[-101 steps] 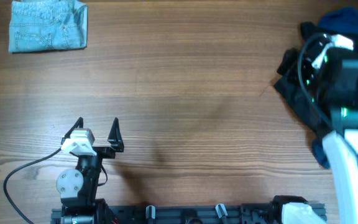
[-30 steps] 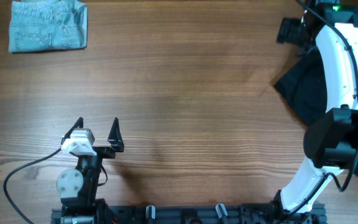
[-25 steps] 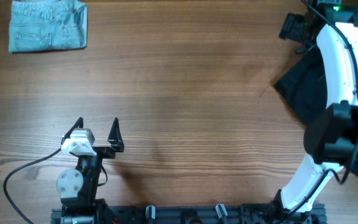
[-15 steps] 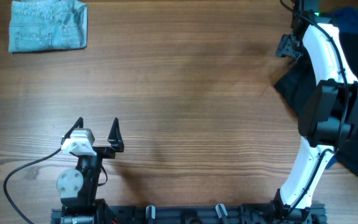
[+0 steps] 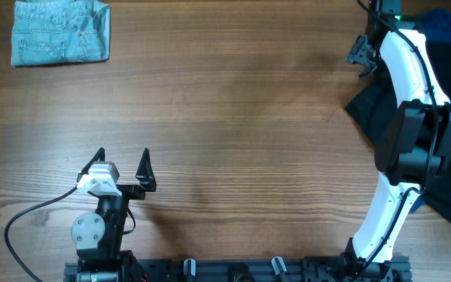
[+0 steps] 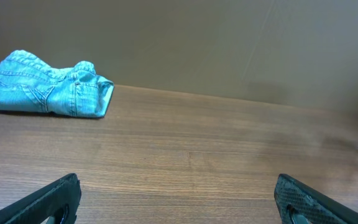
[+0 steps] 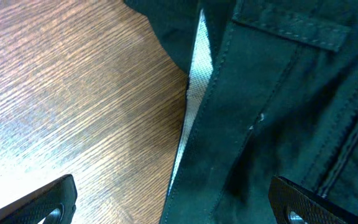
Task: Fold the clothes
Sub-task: 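Lower the right gripper onto the black trousers edge and close it, then drag the black trousers leftward toward the table center with the right gripper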
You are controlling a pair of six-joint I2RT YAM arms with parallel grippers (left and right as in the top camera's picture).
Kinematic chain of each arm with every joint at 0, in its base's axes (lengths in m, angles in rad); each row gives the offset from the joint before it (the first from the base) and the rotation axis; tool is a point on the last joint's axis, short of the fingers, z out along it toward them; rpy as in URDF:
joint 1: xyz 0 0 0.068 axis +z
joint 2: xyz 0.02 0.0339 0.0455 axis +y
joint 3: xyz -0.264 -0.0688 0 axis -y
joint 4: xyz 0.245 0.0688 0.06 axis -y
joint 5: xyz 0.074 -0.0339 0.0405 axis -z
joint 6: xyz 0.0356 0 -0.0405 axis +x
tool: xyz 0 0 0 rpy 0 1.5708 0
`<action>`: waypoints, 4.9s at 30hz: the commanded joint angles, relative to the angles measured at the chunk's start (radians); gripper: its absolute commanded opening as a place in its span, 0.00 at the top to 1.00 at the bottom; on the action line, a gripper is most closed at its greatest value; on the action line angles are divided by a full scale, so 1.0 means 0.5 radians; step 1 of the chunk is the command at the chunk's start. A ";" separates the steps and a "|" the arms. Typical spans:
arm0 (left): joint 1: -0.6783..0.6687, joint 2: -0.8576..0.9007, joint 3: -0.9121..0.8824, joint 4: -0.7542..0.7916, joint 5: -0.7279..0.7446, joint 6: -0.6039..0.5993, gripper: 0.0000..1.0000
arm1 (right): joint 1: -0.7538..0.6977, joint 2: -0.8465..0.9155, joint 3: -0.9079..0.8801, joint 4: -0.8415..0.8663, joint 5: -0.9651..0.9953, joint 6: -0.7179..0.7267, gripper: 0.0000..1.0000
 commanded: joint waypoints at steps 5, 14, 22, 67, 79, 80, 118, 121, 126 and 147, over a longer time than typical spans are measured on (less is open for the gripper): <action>0.014 -0.021 -0.005 -0.008 0.038 0.037 0.00 | 0.008 0.134 -0.012 -0.067 0.269 0.056 0.00; 0.014 -0.021 -0.005 -0.008 0.038 0.037 0.00 | 0.006 0.195 -0.014 -0.083 0.299 0.054 0.01; 0.014 -0.021 -0.005 -0.008 0.038 0.037 0.00 | -0.005 0.271 -0.014 -0.098 0.285 0.054 0.00; 0.014 -0.021 -0.005 -0.008 0.038 0.037 0.00 | 0.005 0.195 0.104 -0.365 0.245 0.265 0.96; 0.014 -0.021 -0.005 -0.008 0.038 0.037 0.00 | 0.145 -0.163 0.104 -0.357 -0.003 0.256 0.96; 0.014 -0.021 -0.005 -0.008 0.038 0.037 0.00 | 0.177 -0.194 0.104 -0.356 -0.025 0.258 0.96; 0.014 -0.021 -0.005 -0.008 0.038 0.037 0.00 | 0.899 -0.814 0.108 -0.098 -0.288 0.240 0.96; 0.014 -0.021 -0.005 -0.008 0.038 0.037 0.00 | 0.935 -0.922 0.108 -0.033 -0.266 0.234 0.96; 0.014 -0.021 -0.005 -0.008 0.038 0.037 0.00 | 0.987 -1.123 0.108 0.066 -0.268 0.247 0.95; 0.014 -0.021 -0.005 -0.008 0.038 0.037 0.00 | 1.315 -0.754 0.107 0.388 -0.935 0.205 0.95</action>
